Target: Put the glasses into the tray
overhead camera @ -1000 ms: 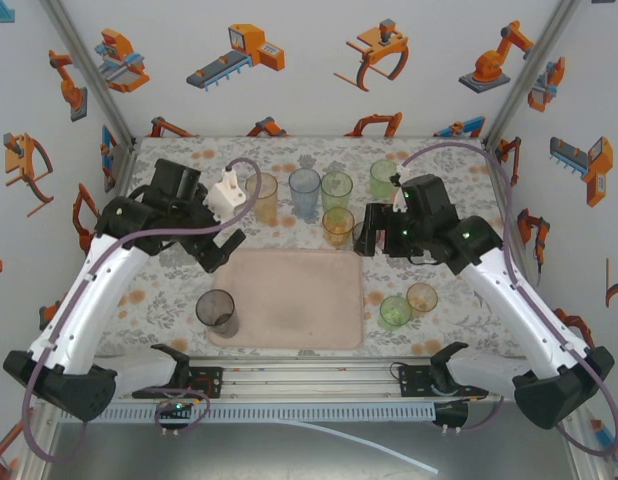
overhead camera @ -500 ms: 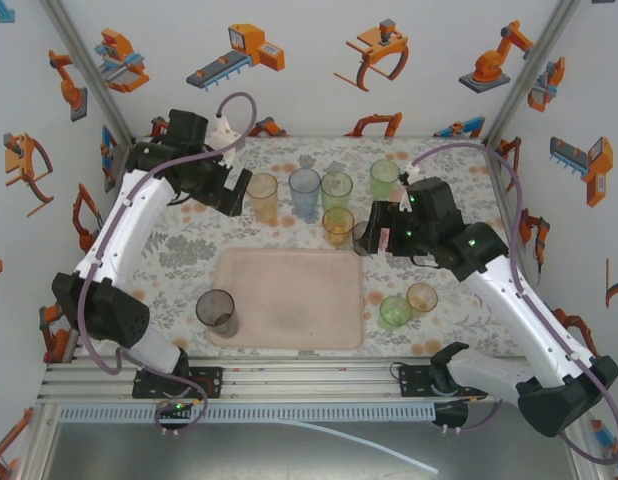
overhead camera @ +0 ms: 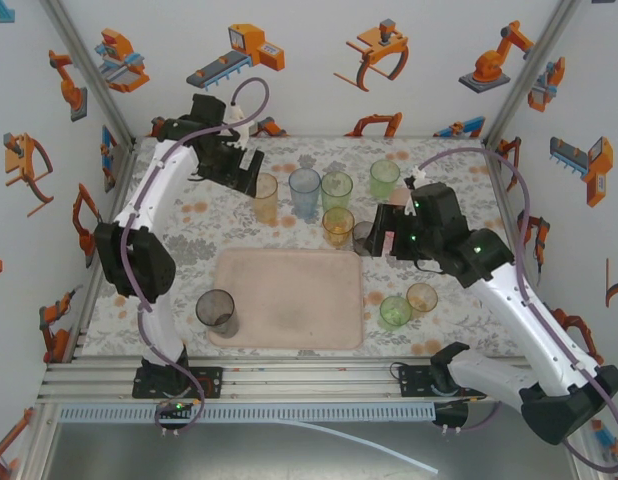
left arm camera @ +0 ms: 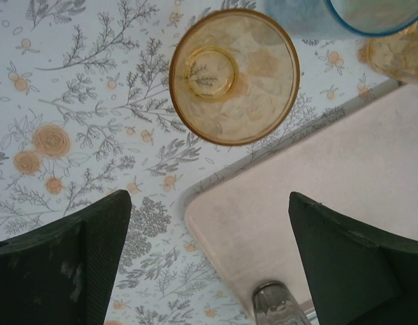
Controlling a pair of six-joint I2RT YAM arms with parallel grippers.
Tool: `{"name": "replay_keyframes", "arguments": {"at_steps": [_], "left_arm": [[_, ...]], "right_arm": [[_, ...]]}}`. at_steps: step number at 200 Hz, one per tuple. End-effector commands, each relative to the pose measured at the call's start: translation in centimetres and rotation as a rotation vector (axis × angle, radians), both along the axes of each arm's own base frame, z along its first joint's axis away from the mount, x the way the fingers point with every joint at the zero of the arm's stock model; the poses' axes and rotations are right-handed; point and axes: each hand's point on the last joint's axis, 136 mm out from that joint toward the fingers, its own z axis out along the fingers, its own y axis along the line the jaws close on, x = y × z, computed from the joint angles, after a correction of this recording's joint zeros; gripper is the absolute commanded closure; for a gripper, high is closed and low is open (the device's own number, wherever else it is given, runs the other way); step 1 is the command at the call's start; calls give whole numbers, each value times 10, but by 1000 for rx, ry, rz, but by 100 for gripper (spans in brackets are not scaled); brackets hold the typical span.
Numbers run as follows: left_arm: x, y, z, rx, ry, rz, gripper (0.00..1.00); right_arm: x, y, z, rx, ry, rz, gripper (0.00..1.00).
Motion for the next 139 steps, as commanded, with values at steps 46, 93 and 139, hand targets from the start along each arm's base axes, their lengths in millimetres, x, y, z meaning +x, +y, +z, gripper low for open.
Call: {"name": "replay_keyframes", "arguments": {"at_steps": [46, 93, 139], "left_arm": [[22, -9, 5, -27, -3, 19, 14], [27, -12, -2, -31, 10, 22, 18], [36, -13, -14, -24, 24, 30, 24]], "right_arm": [[-10, -12, -1, -21, -4, -30, 22], [-10, -12, -6, -31, 7, -29, 22], [-13, -15, -6, -35, 4, -31, 22]]}}
